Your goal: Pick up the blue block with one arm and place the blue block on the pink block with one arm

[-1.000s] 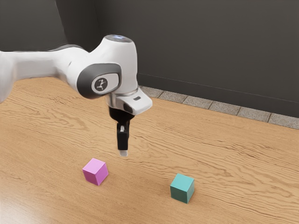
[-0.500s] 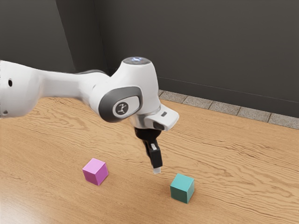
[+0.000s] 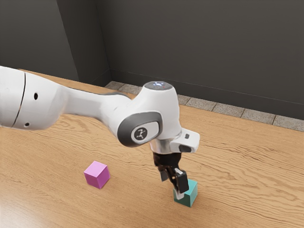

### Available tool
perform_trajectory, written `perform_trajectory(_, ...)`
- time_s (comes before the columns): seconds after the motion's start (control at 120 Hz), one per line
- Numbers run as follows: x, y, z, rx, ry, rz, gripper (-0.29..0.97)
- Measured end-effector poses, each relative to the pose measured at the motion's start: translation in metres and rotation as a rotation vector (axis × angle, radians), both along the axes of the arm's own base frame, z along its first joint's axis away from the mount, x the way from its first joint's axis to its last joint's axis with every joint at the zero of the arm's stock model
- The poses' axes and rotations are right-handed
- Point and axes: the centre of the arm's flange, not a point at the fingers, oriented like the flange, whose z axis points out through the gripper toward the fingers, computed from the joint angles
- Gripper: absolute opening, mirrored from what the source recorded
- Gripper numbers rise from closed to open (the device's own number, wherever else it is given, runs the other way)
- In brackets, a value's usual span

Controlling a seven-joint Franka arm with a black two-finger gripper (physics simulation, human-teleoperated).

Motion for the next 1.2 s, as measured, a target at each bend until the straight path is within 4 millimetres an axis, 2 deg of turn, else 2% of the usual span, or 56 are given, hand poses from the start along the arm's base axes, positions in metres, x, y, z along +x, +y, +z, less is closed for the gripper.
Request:
perform_trajectory(0.167, 0.007, 0.001, -0.022, 0.007, 0.032, 0.114, 0.68)
perform_trajectory(0.308, 0.021, 0.001, -0.030, 0.001, 0.040, 0.198, 0.68)
perform_trajectory(0.5, 0.046, 0.003, -0.052, -0.002, 0.069, 0.295, 0.68)
perform_trajectory(0.633, 0.052, 0.007, -0.066, 0.014, 0.083, 0.336, 0.68)
perform_trajectory(0.858, 0.066, 0.004, -0.078, 0.027, 0.078, 0.375, 0.68)
perform_trajectory(0.992, 0.065, 0.001, -0.087, 0.037, 0.089, 0.387, 0.58)
perform_trajectory(1.2, 0.071, -0.001, -0.083, 0.044, 0.066, 0.397, 0.45)
